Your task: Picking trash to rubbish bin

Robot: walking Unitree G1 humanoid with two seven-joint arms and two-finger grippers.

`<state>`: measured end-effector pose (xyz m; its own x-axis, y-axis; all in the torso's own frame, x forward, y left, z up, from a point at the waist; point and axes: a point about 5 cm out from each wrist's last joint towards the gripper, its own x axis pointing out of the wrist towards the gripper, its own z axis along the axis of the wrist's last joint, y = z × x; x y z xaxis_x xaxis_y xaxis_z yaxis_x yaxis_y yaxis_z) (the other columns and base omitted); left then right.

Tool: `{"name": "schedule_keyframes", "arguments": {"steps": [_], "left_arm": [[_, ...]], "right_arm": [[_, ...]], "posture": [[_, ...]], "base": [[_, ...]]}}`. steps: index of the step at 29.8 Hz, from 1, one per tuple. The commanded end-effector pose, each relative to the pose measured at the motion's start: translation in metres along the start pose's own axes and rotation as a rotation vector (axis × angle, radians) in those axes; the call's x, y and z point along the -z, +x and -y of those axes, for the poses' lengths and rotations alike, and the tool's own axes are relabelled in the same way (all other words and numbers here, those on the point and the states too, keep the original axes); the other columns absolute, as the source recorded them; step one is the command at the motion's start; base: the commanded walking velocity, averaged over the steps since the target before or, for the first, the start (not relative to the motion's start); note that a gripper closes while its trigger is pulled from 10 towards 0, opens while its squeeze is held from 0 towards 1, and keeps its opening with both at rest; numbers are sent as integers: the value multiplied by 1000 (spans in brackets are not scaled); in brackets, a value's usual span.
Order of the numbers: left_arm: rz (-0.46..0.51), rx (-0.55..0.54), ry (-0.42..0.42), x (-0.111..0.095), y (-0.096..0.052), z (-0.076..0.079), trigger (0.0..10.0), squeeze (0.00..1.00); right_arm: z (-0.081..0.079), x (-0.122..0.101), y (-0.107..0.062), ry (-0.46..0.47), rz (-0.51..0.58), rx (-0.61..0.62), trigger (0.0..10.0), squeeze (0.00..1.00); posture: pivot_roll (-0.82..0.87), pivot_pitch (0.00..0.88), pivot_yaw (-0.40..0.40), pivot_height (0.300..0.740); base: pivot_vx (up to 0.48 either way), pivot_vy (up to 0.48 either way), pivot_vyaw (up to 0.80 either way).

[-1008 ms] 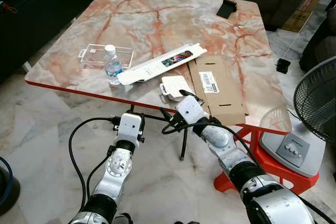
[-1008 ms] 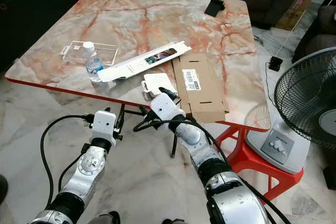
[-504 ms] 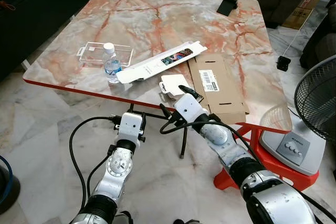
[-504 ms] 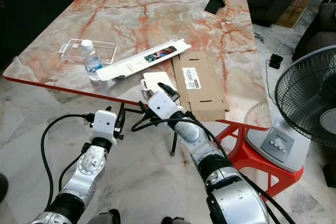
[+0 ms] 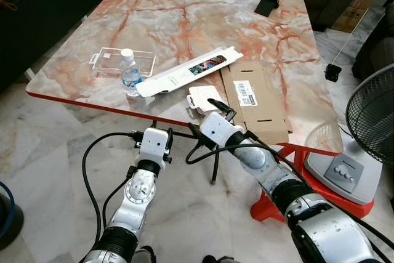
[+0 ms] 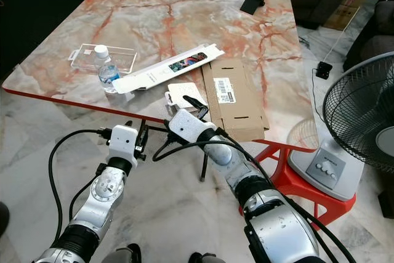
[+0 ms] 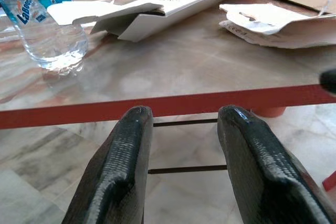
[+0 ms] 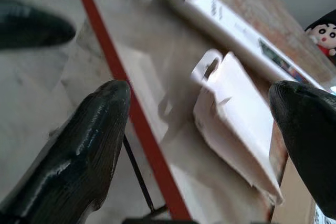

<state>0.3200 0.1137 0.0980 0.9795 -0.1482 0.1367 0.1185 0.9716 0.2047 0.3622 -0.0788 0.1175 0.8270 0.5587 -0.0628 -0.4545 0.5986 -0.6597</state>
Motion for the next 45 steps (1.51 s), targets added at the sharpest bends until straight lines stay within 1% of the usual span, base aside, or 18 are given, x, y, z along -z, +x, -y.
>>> {"name": "schedule_keyframes", "arguments": {"steps": [1,3,5,11,14,23,26,32,36,45], "left_arm": [[-8,22,5,1,-3,4,10000,0],[-9,21,5,0,-3,3,10000,0],[-7,21,4,-1,-3,3,10000,0],[-8,21,-4,-3,-3,4,10000,0],[-10,25,-6,-3,-3,5,10000,0],[-11,21,-21,-4,-3,4,10000,0],[-11,25,-19,-5,-2,5,10000,0],[-8,26,-19,-6,-3,4,10000,0],[-8,25,-19,-7,-3,4,10000,0],[-8,25,-18,-7,-3,4,10000,0]], "right_arm": [[5,0,1,-42,-10,3,10000,0],[4,-1,2,-103,-15,-4,10000,0],[5,-1,3,-127,-21,2,10000,0],[9,-3,5,-114,-14,25,10000,0],[11,-2,4,-133,-27,31,10000,0],[15,0,5,-139,-47,40,10000,0],[15,2,5,-170,-69,41,10000,0],[18,5,5,-201,-106,56,10000,0],[21,6,5,-210,-130,76,10000,0],[21,7,5,-210,-134,78,10000,0]], "posture": [[128,192,-121,740],[129,195,-124,740],[129,195,-124,740],[128,198,-126,740],[128,199,-128,740],[131,196,-128,740],[135,194,-127,740],[140,196,-128,740],[146,188,-129,740],[146,188,-129,740]], "base": [[0,0,0],[0,0,0],[0,0,0],[0,0,0],[0,0,0],[0,0,0],[0,0,0],[0,0,0],[0,0,0],[0,0,0]]}}
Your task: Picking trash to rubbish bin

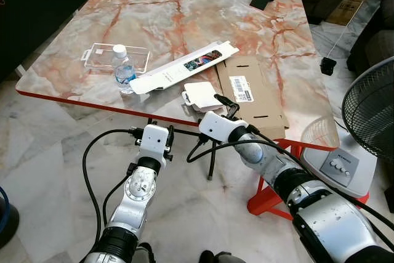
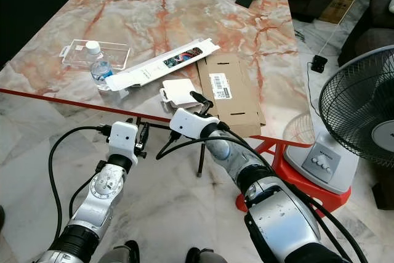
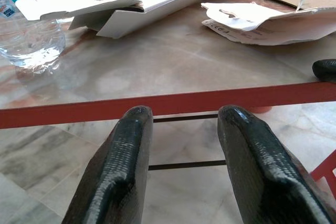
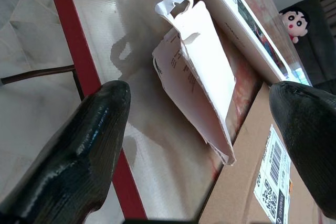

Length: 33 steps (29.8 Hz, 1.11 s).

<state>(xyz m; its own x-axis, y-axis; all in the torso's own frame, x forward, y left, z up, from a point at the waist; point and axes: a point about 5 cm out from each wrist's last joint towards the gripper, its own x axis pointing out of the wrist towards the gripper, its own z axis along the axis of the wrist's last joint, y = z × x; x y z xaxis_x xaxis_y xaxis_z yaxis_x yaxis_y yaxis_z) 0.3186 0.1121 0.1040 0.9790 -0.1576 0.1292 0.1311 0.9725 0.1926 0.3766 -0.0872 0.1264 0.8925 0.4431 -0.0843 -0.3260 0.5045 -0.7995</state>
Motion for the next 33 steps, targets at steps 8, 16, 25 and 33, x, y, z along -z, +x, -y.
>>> {"name": "schedule_keyframes", "arguments": {"steps": [8,16,25,33], "left_arm": [[-3,14,-4,0,-3,3,10000,0],[-3,14,-4,0,-3,3,10000,0],[6,29,-11,-4,-1,6,10000,0],[13,42,-18,-5,-1,8,10000,0]], "right_arm": [[3,5,-1,-11,-21,3,10000,0],[3,5,-1,-11,-21,3,10000,0],[30,1,4,167,-32,81,10000,0],[20,-9,6,517,43,-21,10000,0]], "posture": [[146,188,-129,740],[146,188,-129,740],[140,182,-124,740],[139,181,-121,740]], "base": [[0,0,0],[0,0,0],[0,0,0],[0,0,0]]}}
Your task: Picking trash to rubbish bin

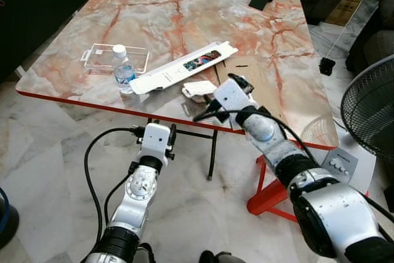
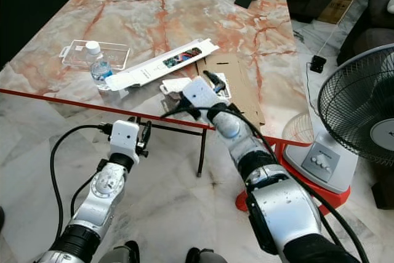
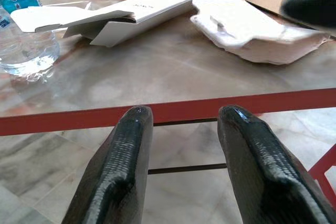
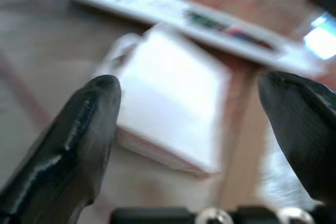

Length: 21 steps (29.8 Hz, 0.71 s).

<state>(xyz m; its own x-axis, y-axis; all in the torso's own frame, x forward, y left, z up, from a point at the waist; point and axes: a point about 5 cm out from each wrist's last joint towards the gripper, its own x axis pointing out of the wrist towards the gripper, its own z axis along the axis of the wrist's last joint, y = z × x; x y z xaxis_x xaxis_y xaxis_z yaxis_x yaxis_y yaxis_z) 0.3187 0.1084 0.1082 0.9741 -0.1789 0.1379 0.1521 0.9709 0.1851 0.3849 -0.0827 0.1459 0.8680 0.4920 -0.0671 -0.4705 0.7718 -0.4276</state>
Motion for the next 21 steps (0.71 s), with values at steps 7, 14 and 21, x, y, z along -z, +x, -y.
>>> {"name": "schedule_keyframes", "arguments": {"steps": [7,14,21], "left_arm": [[-1,26,-8,-1,-2,5,10000,0],[-2,25,-10,-1,-3,5,10000,0],[-14,12,-6,1,-2,5,10000,0]], "right_arm": [[2,6,-4,-6,-11,-25,10000,0],[5,9,-7,-23,-12,-45,10000,0],[8,9,-8,18,-1,-13,10000,0]], "posture": [[139,184,-120,740],[138,187,-123,740],[138,187,-124,740]], "base": [[0,0,0],[0,0,0],[0,0,0]]}}
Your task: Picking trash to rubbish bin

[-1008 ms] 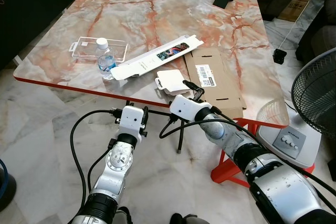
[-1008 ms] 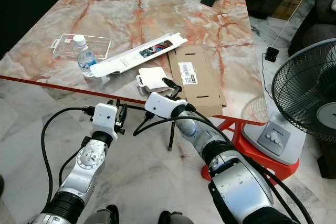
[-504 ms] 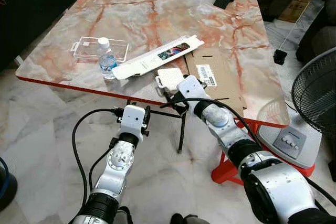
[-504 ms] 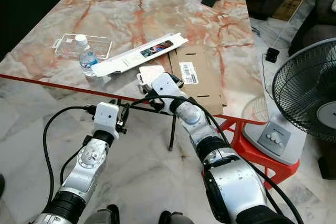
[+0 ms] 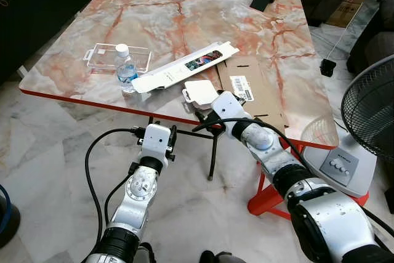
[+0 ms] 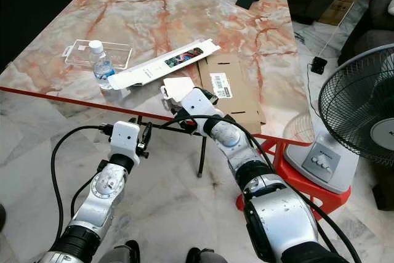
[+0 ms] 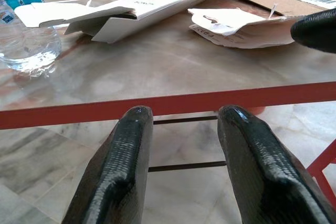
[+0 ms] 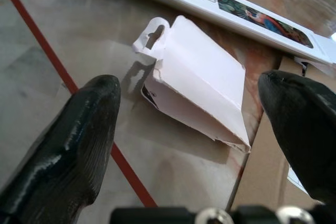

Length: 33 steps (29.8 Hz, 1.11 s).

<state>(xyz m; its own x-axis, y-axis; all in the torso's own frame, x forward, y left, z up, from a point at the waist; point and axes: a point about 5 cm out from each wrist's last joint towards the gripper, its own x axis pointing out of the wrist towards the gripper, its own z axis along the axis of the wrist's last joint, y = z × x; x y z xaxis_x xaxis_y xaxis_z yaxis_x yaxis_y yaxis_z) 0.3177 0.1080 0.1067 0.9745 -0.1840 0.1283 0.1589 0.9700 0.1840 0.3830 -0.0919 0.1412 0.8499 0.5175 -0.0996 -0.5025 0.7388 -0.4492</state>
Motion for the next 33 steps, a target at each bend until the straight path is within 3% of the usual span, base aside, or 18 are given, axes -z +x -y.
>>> {"name": "schedule_keyframes", "arguments": {"steps": [1,4,7,8,11,17,20,26,33], "left_arm": [[-6,0,-3,0,-1,4,10000,0],[-7,-5,-2,0,-2,3,10000,0],[17,-84,16,-3,-2,-7,10000,0],[24,-110,26,-4,-2,-11,10000,0],[46,-159,36,-7,-2,-18,10000,0],[91,-237,29,-16,0,-28,10000,0],[99,-244,25,-19,1,-29,10000,0],[88,-235,-8,-14,-2,-30,10000,0],[59,-258,-11,-8,-10,-36,10000,0]], "right_arm": [[6,1,-3,75,23,44,10000,0],[7,1,-3,102,31,56,10000,0],[23,1,-7,437,110,194,10000,0],[26,2,-9,512,132,221,10000,0],[29,4,-14,599,192,264,10000,0],[37,5,-29,606,295,359,10000,0],[38,9,-38,559,316,376,10000,0],[32,31,-63,530,282,404,10000,0],[23,44,-75,536,242,427,10000,0]], "posture": [[138,187,-125,740],[138,187,-125,740],[130,190,-123,740],[126,189,-121,740],[114,187,-119,740],[97,179,-115,740],[91,173,-115,740],[84,164,-116,740],[87,156,-109,740]], "base": [[0,0,0],[0,0,0],[0,0,0],[0,0,0],[0,0,0],[0,0,0],[0,0,0],[0,0,0],[0,0,0]]}}
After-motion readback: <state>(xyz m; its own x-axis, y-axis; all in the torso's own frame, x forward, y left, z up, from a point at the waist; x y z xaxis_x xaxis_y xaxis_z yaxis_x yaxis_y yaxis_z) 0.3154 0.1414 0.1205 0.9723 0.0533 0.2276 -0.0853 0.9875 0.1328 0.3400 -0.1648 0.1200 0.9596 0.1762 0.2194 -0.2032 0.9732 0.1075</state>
